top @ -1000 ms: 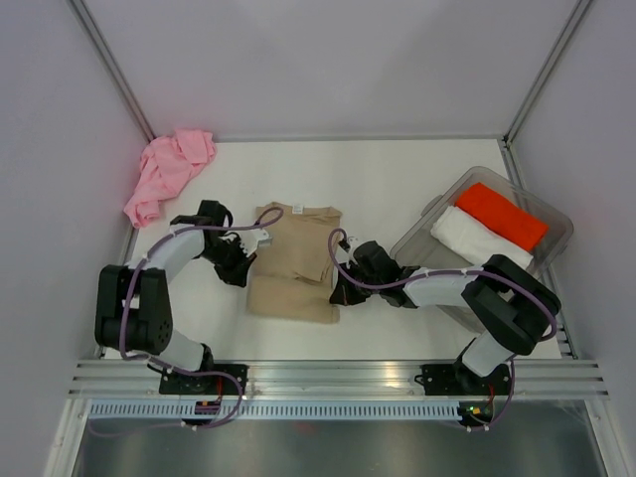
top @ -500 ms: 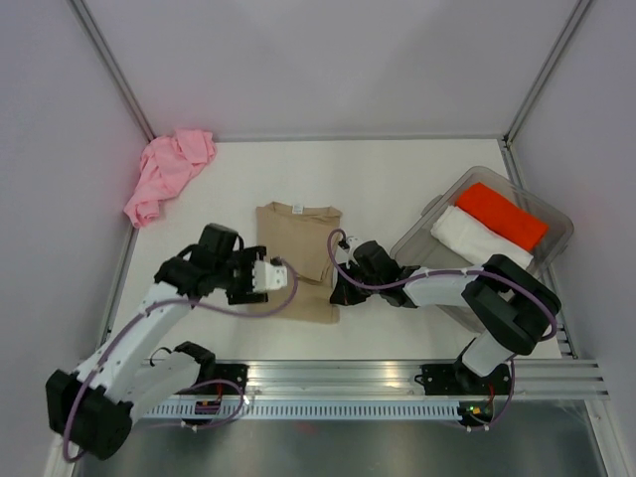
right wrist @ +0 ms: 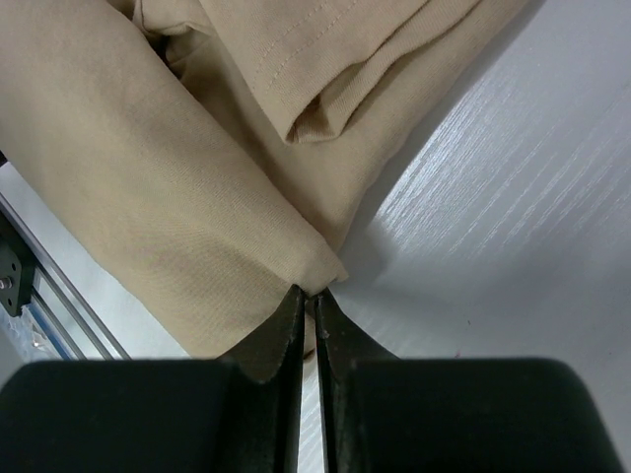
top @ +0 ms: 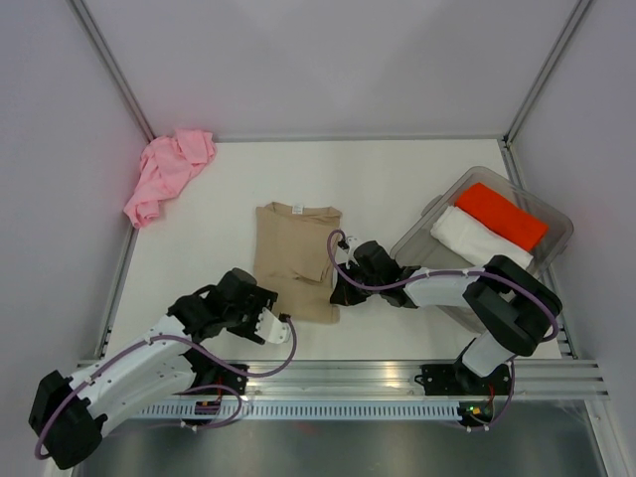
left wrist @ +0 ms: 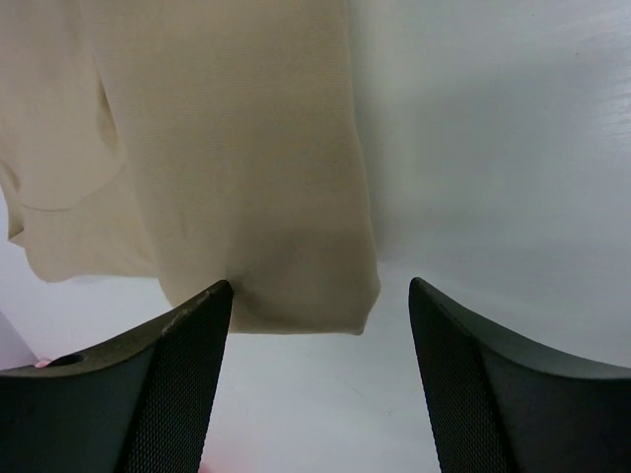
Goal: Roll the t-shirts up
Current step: Roll the tshirt
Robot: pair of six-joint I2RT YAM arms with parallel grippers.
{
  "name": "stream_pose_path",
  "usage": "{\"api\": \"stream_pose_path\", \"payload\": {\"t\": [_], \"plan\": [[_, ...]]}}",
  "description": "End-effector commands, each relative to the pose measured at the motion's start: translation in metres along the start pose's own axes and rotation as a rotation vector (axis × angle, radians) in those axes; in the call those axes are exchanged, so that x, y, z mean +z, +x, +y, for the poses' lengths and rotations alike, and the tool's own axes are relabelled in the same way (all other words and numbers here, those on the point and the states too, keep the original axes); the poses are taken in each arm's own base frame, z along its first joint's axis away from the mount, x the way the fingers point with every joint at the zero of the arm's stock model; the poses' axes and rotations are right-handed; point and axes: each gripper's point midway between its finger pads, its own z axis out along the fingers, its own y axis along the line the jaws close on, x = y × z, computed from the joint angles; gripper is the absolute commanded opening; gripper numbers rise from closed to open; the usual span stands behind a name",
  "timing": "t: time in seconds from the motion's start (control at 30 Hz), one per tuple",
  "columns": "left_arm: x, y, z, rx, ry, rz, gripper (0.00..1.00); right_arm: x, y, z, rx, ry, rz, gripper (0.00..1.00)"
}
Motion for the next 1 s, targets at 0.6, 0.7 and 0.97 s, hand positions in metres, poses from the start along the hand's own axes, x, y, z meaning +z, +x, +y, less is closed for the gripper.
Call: {"api": "stream_pose_path", "payload": {"t": [0.6, 0.7, 0.97], "plan": [[0.031, 0.029, 0.002, -0.108, -0.041, 0.153, 0.02, -0.025, -0.029, 0.017, -0.17, -0.044, -0.116, 0.27], [0.019, 0.016, -0.002, -0.153, 0.015, 0.084, 0.02, -0.043, -0.05, 0.023, -0.284, -0.019, -0.19, 0.32], [-0.013, -0.003, 0.012, -0.361, 0.177, -0.071, 0.02, -0.073, -0.035, 0.068, -0.919, 0.01, -0.352, 0.36]]}}
